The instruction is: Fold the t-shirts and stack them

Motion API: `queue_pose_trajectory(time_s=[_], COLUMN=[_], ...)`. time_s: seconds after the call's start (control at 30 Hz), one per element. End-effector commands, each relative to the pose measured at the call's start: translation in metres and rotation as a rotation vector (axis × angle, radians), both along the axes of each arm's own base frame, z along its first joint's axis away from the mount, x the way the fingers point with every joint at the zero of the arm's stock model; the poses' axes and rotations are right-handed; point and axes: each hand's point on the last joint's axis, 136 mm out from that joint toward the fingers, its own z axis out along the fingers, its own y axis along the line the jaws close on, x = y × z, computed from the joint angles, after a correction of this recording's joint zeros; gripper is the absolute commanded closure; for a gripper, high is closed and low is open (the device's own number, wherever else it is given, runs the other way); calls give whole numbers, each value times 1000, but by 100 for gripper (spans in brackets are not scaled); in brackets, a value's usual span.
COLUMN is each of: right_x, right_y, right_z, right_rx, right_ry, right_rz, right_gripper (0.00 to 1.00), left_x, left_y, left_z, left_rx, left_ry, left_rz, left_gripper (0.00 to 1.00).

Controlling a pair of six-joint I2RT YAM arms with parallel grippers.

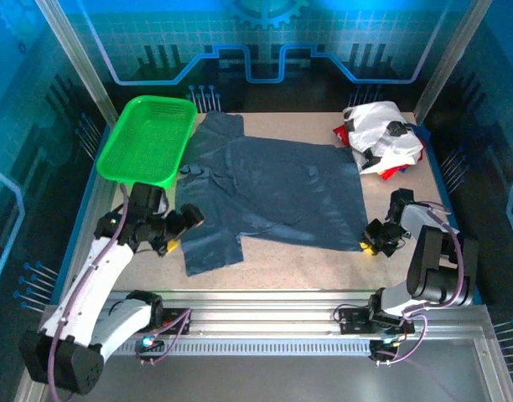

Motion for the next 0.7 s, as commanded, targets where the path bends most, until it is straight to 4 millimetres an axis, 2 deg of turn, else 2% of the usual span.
queue_pose_trajectory(time_s=[0.0, 0.17, 0.27, 0.43, 0.67], right_x=[16, 18, 21, 22, 21], right_y=[-4, -2, -2, -1, 1], right_z=[-7, -6, -3, -2, 0], right_rx=[-8, 1, 1, 6, 10], right_ry=[-44, -50, -61, -65, -78], right_rz=[-3, 2, 7, 14, 29], right_gripper=[91, 97, 98, 98, 98], left_x=[-54, -82, -89, -78, -61], left_y=[8, 11, 8, -9, -9], left_z=[-31, -63, -79, -102, -123], left_rx=[22, 90, 127, 125, 180], left_ry=[217, 340, 380, 390, 397], left_rz=[52, 19, -8, -32, -38], left_gripper=[3, 8, 13, 22, 31])
